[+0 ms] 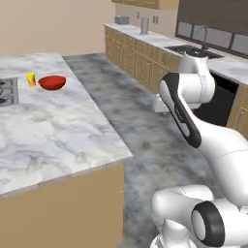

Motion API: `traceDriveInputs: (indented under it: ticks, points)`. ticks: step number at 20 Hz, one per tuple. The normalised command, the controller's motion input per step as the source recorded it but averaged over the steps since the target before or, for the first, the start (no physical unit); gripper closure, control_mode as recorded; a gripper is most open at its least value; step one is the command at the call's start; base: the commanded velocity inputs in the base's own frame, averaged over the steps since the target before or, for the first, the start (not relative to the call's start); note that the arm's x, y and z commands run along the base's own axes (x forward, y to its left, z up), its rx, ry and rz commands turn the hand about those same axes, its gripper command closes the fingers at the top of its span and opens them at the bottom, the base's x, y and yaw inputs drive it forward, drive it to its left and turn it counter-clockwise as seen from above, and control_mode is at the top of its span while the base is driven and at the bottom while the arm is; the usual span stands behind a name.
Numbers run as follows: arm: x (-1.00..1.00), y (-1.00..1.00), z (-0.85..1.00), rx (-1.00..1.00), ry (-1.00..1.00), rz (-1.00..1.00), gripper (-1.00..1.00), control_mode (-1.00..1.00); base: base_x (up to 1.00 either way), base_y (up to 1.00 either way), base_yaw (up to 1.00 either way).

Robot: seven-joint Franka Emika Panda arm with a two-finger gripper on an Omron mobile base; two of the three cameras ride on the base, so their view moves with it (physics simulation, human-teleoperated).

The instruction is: Pick the cup and bowl from the counter and place them on the counter next to the sink.

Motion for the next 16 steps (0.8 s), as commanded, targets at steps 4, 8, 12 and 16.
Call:
traceDriveInputs:
  ticks: [4,8,12,16]
  points:
    - [0.0,0.0,0.0,0.0,0.0,0.0,-1.0,1.0,0.65,-0.94,0.61]
    - [0.0,0.0,0.0,0.0,0.0,0.0,-1.0,1.0,0.65,-1.0,0.46]
    - [0.0,0.0,0.0,0.0,0.0,0.0,-1.0,1.0,0.66,-1.0,0.28]
    - [0.0,0.0,0.0,0.0,0.0,0.0,-1.0,1.0,0.95,-1.0,0.18]
